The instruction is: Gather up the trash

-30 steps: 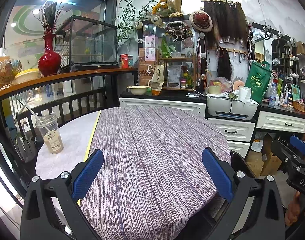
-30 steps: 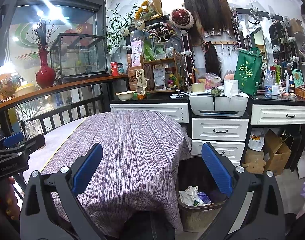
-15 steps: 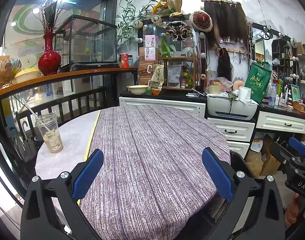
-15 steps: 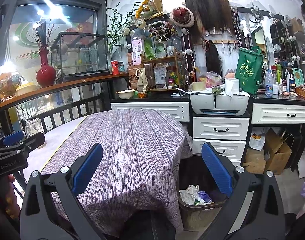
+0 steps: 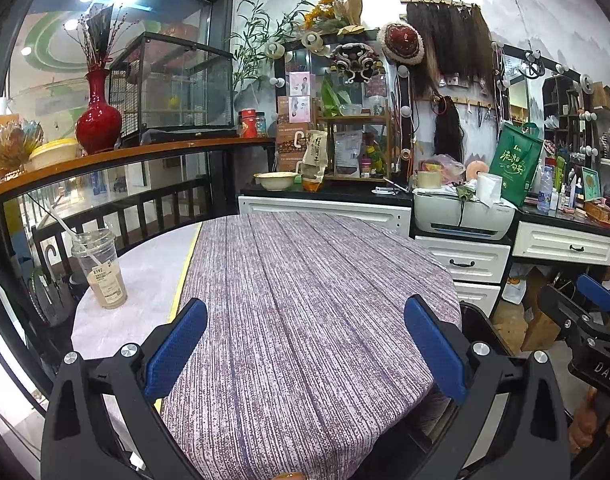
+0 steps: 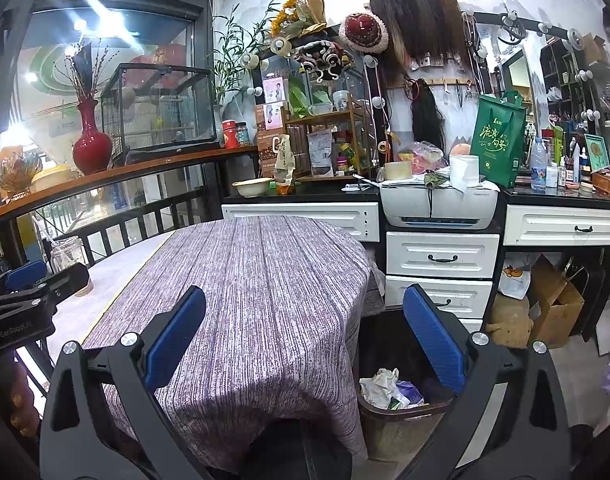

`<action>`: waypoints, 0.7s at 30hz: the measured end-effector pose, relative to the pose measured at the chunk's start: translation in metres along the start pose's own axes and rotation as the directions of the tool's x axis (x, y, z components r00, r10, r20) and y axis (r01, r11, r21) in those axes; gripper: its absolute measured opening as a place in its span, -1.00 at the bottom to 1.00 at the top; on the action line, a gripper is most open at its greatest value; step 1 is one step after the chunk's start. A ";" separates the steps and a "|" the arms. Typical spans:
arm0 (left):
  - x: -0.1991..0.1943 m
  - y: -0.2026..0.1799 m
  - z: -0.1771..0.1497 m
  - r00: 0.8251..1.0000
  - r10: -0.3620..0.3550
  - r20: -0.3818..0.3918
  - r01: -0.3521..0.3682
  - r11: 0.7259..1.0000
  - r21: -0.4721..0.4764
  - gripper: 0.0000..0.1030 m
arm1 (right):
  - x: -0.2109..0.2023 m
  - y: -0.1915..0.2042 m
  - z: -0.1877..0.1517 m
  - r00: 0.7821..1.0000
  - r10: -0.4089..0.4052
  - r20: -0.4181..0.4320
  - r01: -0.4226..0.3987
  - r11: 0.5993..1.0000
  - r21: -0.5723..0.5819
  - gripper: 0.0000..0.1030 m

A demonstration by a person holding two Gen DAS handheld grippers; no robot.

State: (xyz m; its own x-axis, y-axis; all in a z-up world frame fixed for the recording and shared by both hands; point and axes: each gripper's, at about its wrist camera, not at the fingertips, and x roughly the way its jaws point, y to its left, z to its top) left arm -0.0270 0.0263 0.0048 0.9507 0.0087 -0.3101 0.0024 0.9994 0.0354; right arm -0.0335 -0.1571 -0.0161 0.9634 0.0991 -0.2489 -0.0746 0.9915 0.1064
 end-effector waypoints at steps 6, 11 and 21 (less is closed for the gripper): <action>0.002 -0.001 0.002 1.000 -0.008 -0.008 0.008 1.000 0.006 0.90 | 0.001 0.000 -0.001 1.000 -0.001 -0.006 0.001 1.000 0.004 0.89; 0.000 -0.003 0.001 1.000 -0.001 0.013 0.001 1.000 0.008 0.90 | 0.003 0.000 -0.001 1.000 0.000 -0.009 0.000 1.000 0.003 0.89; 0.005 -0.003 0.001 1.000 0.007 -0.011 -0.007 1.000 0.015 0.90 | 0.006 0.000 -0.003 1.000 0.000 -0.017 0.000 1.000 0.005 0.89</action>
State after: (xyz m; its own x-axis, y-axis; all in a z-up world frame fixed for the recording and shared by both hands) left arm -0.0223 0.0229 0.0040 0.9473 0.0157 -0.3199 0.0010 0.9987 0.0519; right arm -0.0285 -0.1563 -0.0203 0.9591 0.1004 -0.2648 -0.0731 0.9911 0.1110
